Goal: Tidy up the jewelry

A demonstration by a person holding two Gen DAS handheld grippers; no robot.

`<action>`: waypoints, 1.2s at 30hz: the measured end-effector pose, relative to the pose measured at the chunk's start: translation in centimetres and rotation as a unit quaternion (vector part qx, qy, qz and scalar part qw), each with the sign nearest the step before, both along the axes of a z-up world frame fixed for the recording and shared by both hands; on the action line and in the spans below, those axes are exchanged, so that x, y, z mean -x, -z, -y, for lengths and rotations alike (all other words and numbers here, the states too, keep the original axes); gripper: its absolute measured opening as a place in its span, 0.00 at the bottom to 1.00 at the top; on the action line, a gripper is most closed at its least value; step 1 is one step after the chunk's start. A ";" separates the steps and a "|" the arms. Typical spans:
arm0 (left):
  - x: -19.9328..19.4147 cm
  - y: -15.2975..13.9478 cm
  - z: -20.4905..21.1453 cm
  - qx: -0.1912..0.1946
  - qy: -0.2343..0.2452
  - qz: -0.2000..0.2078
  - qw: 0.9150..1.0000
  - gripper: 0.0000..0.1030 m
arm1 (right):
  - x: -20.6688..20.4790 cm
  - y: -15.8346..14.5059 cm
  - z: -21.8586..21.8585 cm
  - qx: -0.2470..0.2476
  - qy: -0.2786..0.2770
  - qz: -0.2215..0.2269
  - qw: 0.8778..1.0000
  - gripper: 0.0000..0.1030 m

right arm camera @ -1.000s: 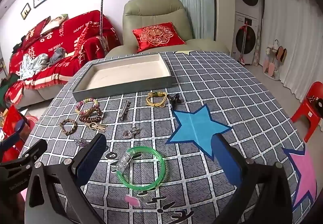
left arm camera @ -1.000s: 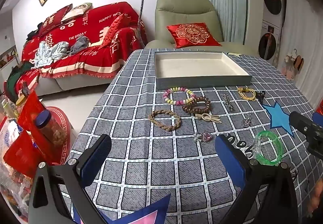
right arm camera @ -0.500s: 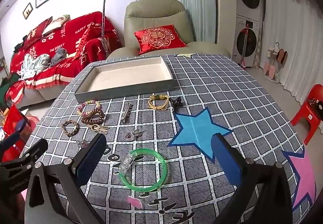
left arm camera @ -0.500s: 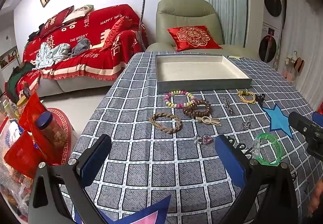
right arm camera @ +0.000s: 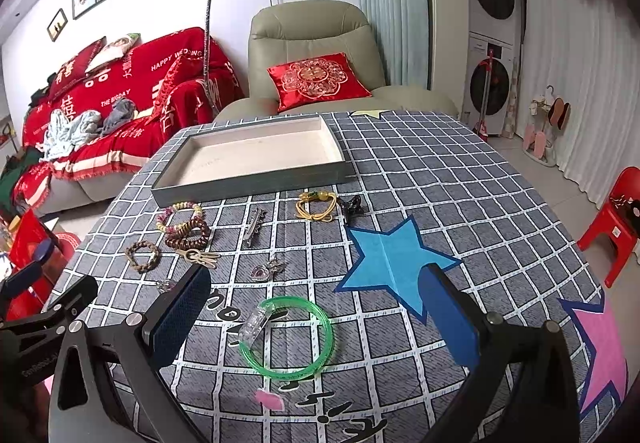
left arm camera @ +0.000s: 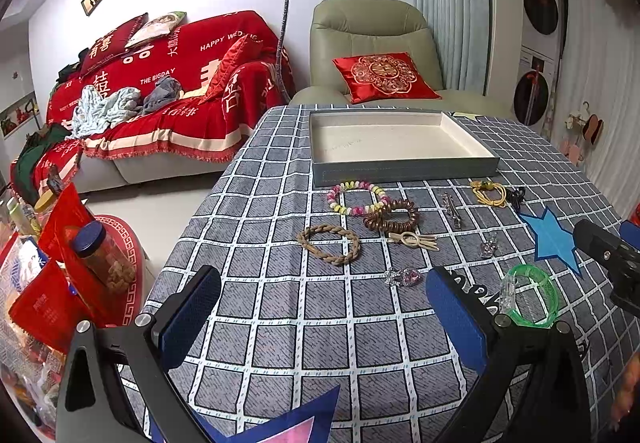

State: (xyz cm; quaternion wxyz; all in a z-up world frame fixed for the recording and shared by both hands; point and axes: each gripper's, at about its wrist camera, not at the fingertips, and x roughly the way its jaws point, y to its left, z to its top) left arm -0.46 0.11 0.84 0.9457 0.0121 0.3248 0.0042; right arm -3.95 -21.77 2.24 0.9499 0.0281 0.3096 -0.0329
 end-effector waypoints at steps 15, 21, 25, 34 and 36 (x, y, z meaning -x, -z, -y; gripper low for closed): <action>0.3 -0.4 -0.5 0.009 -0.007 0.018 1.000 1.00 | 0.1 -0.2 -0.3 0.000 -0.007 0.012 1.000 1.00; 0.4 -0.6 -0.7 0.013 -0.008 0.025 1.000 1.00 | 0.0 -0.1 -0.2 -0.005 -0.006 0.008 1.000 1.00; 0.5 -0.6 -0.8 0.012 -0.010 0.025 1.000 1.00 | 0.0 0.0 -0.2 -0.003 -0.006 0.009 1.000 1.00; 0.5 -0.6 -0.9 0.014 -0.011 0.026 1.000 1.00 | 0.0 0.0 -0.2 -0.004 -0.006 0.009 1.000 1.00; 0.5 -0.6 -0.9 0.014 -0.011 0.025 1.000 1.00 | 0.0 0.0 -0.2 -0.004 -0.006 0.009 1.000 1.00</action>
